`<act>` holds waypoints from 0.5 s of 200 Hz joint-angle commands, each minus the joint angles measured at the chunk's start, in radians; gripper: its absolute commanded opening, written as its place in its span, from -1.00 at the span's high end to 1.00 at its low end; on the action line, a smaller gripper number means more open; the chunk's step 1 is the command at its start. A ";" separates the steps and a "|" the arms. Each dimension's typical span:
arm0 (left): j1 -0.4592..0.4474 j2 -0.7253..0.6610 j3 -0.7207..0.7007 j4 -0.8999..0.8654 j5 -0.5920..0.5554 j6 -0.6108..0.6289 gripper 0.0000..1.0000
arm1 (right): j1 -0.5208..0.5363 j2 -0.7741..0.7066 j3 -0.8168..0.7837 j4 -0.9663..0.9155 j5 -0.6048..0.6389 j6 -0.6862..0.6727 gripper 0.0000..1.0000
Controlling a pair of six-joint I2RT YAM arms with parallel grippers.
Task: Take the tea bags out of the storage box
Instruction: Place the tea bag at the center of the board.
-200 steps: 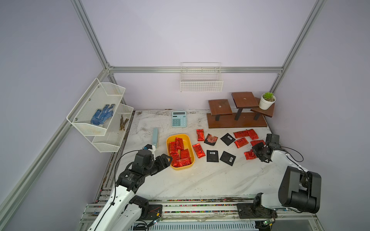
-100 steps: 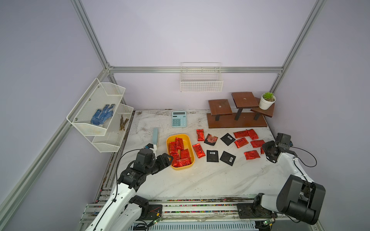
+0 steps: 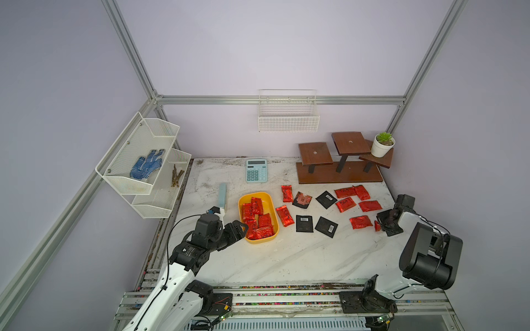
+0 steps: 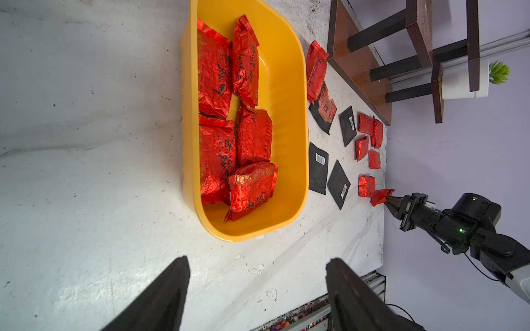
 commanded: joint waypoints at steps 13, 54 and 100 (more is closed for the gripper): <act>-0.010 0.014 -0.019 0.046 0.011 -0.009 -0.56 | 0.017 0.052 -0.071 0.071 -0.101 0.087 0.76; -0.011 0.001 -0.027 0.048 0.009 -0.011 -0.56 | 0.040 0.020 -0.100 0.105 -0.099 0.139 0.35; -0.014 -0.008 -0.036 0.048 0.007 -0.016 -0.56 | 0.041 -0.099 -0.085 0.056 -0.082 0.161 -0.43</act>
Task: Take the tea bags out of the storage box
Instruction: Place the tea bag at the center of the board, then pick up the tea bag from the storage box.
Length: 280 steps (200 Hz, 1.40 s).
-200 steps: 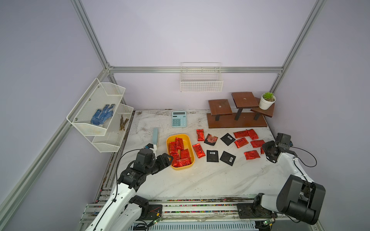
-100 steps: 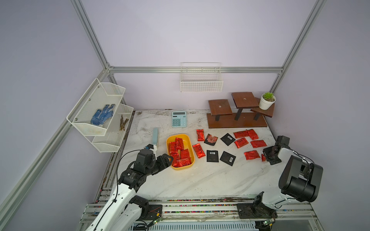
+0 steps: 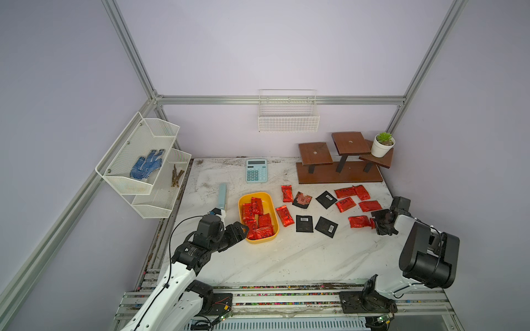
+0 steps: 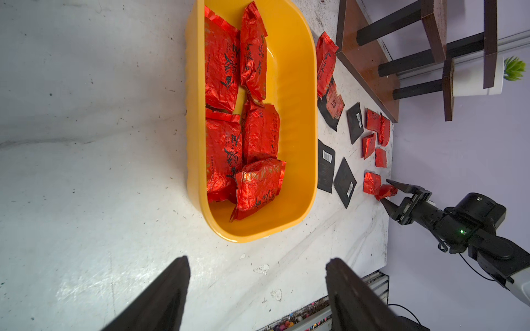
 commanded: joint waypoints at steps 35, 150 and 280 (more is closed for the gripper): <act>-0.009 -0.009 0.008 0.026 0.003 -0.011 -0.56 | 0.009 -0.226 -0.004 -0.092 -0.011 0.042 -0.58; -0.010 0.091 0.123 -0.008 -0.039 0.028 -0.60 | 0.354 -0.429 0.052 0.049 -0.132 -0.187 -0.37; 0.157 0.234 0.166 -0.009 0.016 0.077 -0.63 | 1.079 -0.077 0.461 -0.097 -0.008 -0.457 -0.29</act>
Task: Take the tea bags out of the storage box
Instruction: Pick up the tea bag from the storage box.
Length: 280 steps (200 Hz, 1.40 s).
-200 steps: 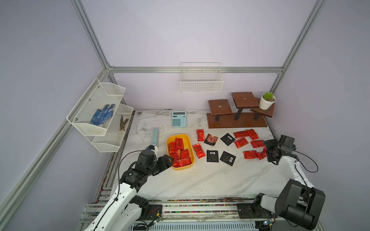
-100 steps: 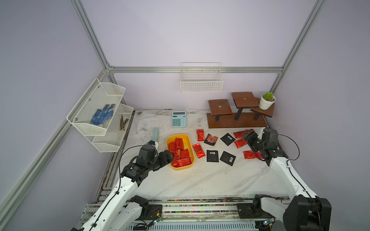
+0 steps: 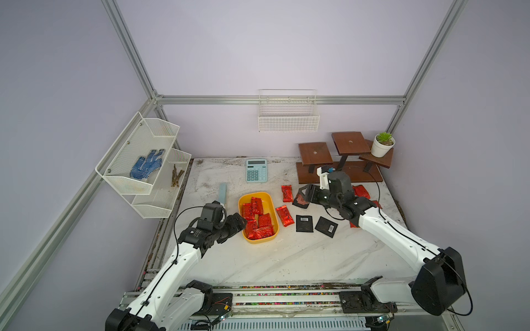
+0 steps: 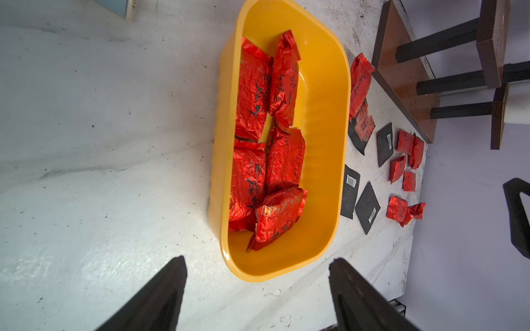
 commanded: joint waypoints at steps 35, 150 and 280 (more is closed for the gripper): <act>0.163 -0.051 0.038 -0.022 0.075 0.050 -0.64 | 0.243 0.288 0.305 -0.170 0.107 -0.139 -0.41; 0.251 -0.306 -0.063 -0.113 0.148 0.002 -0.67 | 0.319 0.879 0.876 -0.405 0.305 -0.226 -0.54; 0.253 -0.304 -0.068 -0.121 0.162 0.021 -0.68 | 0.318 1.063 1.004 -0.401 0.286 -0.188 -0.35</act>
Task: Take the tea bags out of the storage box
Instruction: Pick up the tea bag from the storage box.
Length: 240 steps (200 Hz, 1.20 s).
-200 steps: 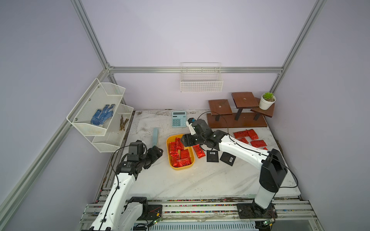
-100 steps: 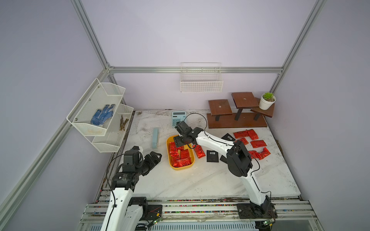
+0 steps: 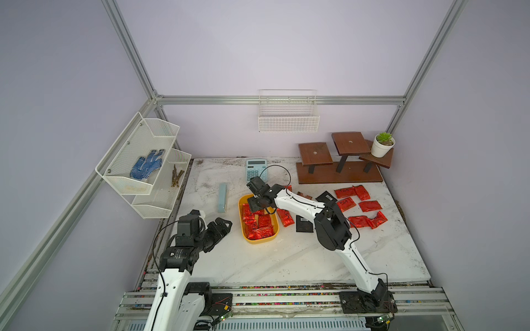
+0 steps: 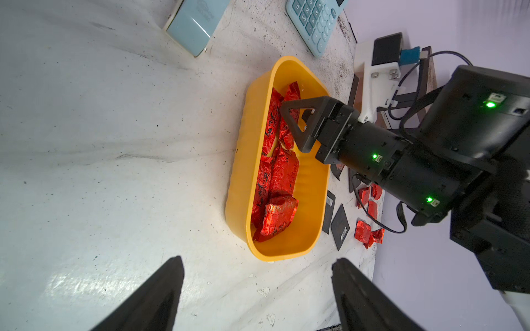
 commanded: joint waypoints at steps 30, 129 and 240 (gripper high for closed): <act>0.007 -0.018 -0.004 0.004 0.024 0.007 -0.68 | 0.001 0.037 0.020 -0.008 -0.018 0.036 -0.07; 0.006 -0.014 0.015 0.023 0.062 0.008 -0.68 | 0.002 -0.129 -0.035 0.002 -0.022 0.055 0.32; 0.004 0.004 0.057 0.028 0.077 0.007 -0.67 | -0.003 -0.570 -0.408 0.043 0.167 0.054 0.49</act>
